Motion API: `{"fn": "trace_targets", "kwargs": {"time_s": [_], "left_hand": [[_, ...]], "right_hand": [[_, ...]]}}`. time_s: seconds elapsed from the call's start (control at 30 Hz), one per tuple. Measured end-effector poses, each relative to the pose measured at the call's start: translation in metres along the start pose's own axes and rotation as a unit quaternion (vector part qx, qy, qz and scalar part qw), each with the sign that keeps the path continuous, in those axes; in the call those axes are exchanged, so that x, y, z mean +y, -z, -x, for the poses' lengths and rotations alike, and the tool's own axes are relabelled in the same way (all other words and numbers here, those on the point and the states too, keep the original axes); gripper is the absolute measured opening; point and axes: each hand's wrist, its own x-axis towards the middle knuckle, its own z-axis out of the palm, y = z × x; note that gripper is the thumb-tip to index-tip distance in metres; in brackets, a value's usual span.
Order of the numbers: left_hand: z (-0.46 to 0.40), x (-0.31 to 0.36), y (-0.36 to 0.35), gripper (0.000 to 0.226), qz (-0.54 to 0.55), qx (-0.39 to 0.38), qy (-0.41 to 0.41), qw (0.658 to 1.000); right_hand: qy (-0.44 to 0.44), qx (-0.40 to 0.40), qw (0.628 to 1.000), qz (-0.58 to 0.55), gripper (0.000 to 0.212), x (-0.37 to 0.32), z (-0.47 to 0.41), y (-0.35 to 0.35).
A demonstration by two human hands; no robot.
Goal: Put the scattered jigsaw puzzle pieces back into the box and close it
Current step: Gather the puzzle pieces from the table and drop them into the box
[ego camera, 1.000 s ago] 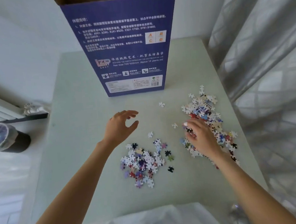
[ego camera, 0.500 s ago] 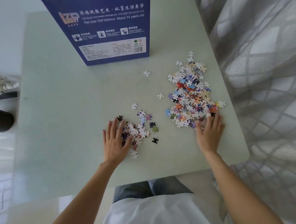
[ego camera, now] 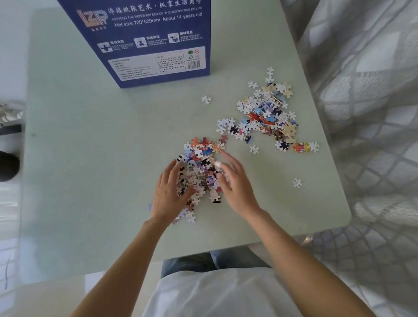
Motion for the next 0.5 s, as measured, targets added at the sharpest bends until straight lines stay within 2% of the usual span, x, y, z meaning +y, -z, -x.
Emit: {"fn": "trace_targets", "kwargs": {"time_s": [0.1,0.2,0.27,0.33,0.4,0.5], "left_hand": [[-0.007,0.003,0.001,0.067,-0.045,-0.007,-0.003,0.999],[-0.011,0.013,-0.003,0.065,-0.083,-0.029,-0.015,0.996],[-0.013,0.019,-0.004,0.064,-0.092,-0.039,-0.023,0.995],[-0.013,0.019,-0.002,0.061,-0.085,-0.037,-0.029,0.995],[-0.01,0.014,0.004,0.057,-0.072,-0.018,-0.029,0.997],[0.004,0.003,0.017,0.056,-0.076,0.009,0.003,0.997]], "right_hand": [[-0.045,0.133,0.984,0.105,0.028,0.025,0.017,0.037],[-0.163,0.207,0.941,0.211,0.034,0.057,0.04,0.067],[-0.265,0.202,0.918,0.213,0.039,0.071,0.049,0.076],[-0.318,0.188,0.912,0.178,0.04,0.073,0.05,0.075],[-0.293,0.168,0.93,0.145,0.038,0.062,0.046,0.064],[-0.197,0.093,0.971,0.099,0.034,0.028,0.036,0.033]]}}
